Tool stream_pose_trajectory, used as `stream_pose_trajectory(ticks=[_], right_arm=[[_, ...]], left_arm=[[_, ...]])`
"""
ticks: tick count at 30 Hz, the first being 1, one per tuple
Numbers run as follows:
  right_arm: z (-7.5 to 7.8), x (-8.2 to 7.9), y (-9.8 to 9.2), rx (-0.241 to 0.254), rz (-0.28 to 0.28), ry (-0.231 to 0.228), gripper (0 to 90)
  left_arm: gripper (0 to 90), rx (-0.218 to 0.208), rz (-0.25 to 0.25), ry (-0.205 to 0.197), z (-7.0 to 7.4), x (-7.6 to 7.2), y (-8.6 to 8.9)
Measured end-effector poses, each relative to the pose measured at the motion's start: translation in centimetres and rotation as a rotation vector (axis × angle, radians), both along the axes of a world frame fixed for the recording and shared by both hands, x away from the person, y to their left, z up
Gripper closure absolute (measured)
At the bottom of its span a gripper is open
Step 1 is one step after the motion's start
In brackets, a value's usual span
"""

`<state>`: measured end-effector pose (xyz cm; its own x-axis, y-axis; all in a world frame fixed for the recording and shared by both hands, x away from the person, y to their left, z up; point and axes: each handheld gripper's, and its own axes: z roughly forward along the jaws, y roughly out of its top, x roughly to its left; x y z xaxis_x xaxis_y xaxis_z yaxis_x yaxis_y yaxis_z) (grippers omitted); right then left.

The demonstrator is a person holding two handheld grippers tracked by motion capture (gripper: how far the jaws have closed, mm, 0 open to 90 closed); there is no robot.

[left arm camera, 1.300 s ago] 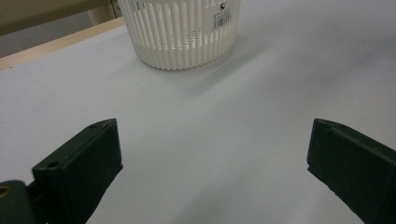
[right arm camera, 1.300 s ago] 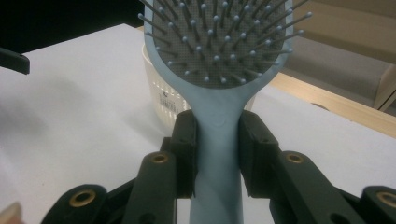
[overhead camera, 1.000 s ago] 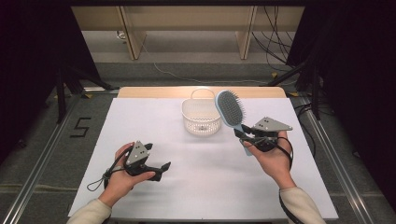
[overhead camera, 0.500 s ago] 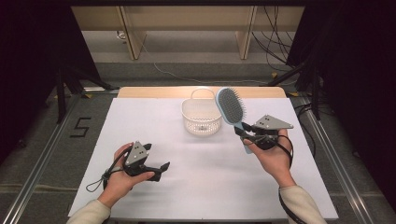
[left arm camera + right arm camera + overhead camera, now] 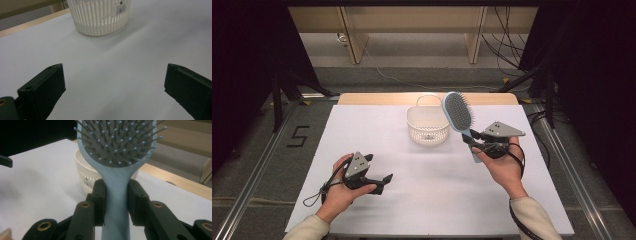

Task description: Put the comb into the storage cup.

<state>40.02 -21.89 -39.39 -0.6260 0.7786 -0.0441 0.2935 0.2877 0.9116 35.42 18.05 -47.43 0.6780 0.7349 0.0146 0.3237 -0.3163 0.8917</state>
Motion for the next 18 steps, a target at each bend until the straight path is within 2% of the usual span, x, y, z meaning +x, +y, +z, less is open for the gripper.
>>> stream_pose_trajectory(ticks=[18], right_arm=[[0.11,0.44,0.46,0.008,-0.002,-0.008,70.2]], left_arm=[[3.1,-0.002,0.003,0.0,0.0,0.03,0.02]])
